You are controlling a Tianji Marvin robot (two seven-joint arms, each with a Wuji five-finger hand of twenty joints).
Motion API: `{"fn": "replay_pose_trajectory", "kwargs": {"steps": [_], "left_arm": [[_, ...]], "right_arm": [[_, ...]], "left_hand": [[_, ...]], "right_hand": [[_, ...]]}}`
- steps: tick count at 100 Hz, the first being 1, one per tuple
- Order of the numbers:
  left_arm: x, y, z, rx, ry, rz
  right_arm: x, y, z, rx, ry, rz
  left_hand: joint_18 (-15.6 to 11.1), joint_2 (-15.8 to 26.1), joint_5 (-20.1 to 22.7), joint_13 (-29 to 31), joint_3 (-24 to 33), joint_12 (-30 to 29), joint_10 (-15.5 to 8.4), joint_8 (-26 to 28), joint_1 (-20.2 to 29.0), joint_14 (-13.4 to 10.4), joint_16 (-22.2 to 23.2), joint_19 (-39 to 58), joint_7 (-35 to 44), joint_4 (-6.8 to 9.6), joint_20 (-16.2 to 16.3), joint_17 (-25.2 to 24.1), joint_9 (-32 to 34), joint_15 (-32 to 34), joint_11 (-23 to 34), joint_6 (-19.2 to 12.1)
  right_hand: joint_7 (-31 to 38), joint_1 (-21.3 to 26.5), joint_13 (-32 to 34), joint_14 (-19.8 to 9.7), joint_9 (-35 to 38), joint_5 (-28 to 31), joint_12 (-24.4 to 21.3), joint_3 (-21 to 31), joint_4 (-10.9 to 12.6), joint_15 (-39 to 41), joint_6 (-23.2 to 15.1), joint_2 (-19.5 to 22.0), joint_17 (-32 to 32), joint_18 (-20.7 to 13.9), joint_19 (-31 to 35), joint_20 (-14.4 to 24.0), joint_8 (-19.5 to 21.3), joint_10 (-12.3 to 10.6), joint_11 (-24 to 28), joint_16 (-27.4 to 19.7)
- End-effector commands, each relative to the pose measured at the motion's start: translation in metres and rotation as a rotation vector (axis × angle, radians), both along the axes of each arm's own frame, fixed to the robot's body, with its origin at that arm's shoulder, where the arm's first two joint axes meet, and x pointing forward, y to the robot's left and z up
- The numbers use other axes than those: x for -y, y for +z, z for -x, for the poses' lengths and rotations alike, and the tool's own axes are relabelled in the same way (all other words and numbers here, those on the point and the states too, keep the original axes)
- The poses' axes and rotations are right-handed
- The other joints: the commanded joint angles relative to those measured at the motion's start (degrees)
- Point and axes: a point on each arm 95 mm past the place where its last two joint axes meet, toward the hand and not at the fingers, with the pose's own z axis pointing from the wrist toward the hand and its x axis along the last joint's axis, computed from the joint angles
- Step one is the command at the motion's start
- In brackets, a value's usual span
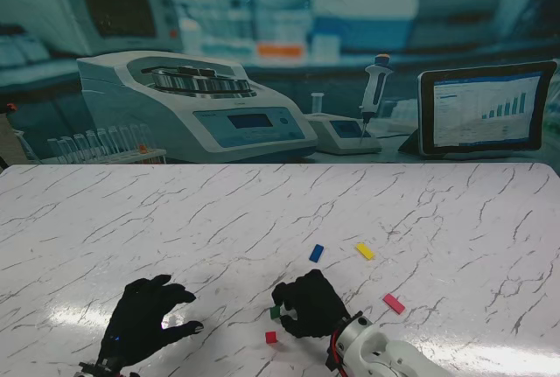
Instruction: Arrange dominoes in a row
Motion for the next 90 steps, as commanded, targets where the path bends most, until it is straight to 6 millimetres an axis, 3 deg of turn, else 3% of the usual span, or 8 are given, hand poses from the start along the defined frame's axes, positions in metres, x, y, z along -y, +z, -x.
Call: {"fn": "replay_pose_trajectory", "kwargs": {"steps": [1,3,7,30,50,90], "left_arm": [[0.003,-0.002,0.003,-0.015,-0.017,0.017],[0.003,-0.002,0.003,-0.014,-0.017,0.017],[0.003,-0.002,0.003,-0.013,-0.017,0.018],[0.003,-0.002,0.002,-0.01,-0.02,0.019],[0.003,-0.002,0.002,-0.007,-0.022,0.018],[0.005,-0.003,0.002,0.002,-0.028,0.015]], "right_arm": [[0.005,0.003,0.001,0.001,-0.008,0.006],[0.006,0.004,0.001,-0.001,-0.009,0.01],[0.01,0.006,0.0,0.0,-0.012,0.019],[0.035,0.021,-0.005,0.013,-0.05,0.073],[0.063,0.031,-0.007,0.035,-0.106,0.124],[0.118,0.05,-0.003,0.06,-0.217,0.25]], "left_hand": [[0.13,0.91,0.43,1.34,-0.51,0.78,-0.47,0.93,0.7,-1.31,0.44,1.19,0.45,-0.07,0.77,-0.39,0.04,0.33,0.41,-0.57],[0.14,0.89,0.45,1.36,-0.52,0.79,-0.47,0.93,0.69,-1.28,0.44,1.18,0.46,-0.07,0.77,-0.41,0.07,0.33,0.42,-0.57],[0.14,0.86,0.5,1.4,-0.52,0.8,-0.46,0.93,0.68,-1.26,0.45,1.16,0.47,-0.07,0.76,-0.43,0.13,0.35,0.45,-0.65],[0.1,0.82,0.42,1.38,-0.46,0.8,-0.57,0.91,0.66,-1.25,0.45,1.17,0.44,-0.05,0.77,-0.42,0.17,0.35,0.45,-0.69],[0.09,0.72,0.49,1.39,-0.49,0.81,-0.65,0.93,0.6,-1.33,0.45,1.16,0.52,-0.07,0.76,-0.41,0.15,0.36,0.45,-0.73],[0.02,0.74,0.42,1.46,-0.48,0.81,-0.77,0.93,0.52,-1.45,0.43,1.16,0.62,-0.08,0.76,-0.33,0.21,0.36,0.49,-0.95]], "right_hand": [[-4.93,-1.23,-2.77,0.66,-3.48,-1.43,1.01,-2.05,2.2,-1.33,1.89,2.61,-1.57,4.14,-0.95,0.35,1.2,0.82,-0.42,-0.11],[-8.12,-1.24,-3.6,0.77,-4.57,-1.13,1.19,-3.4,3.79,-1.59,2.32,3.59,-1.77,4.25,-1.32,0.38,2.61,1.02,-0.54,-0.18],[-11.99,-1.51,-5.38,0.95,-6.61,-1.13,1.07,-4.84,4.81,-2.29,2.76,5.12,-1.94,4.5,-1.64,0.37,2.43,1.58,-1.07,-0.41],[-20.83,-1.51,-10.02,1.83,-10.7,-1.05,-1.16,-8.01,5.91,-5.21,4.3,6.41,-2.33,5.19,-3.12,0.26,-0.5,4.37,-6.61,-2.13],[-24.63,-2.37,-11.13,2.3,-10.84,0.03,-4.03,-10.27,4.69,-7.39,5.09,6.67,-2.21,5.81,-3.95,0.35,-4.13,5.82,-11.9,-3.67],[-24.82,-4.29,-11.1,2.23,-10.46,0.21,-4.84,-13.48,1.72,-8.03,5.0,6.76,-1.67,6.23,-4.39,0.39,-5.35,5.64,-13.34,-4.13]]}}
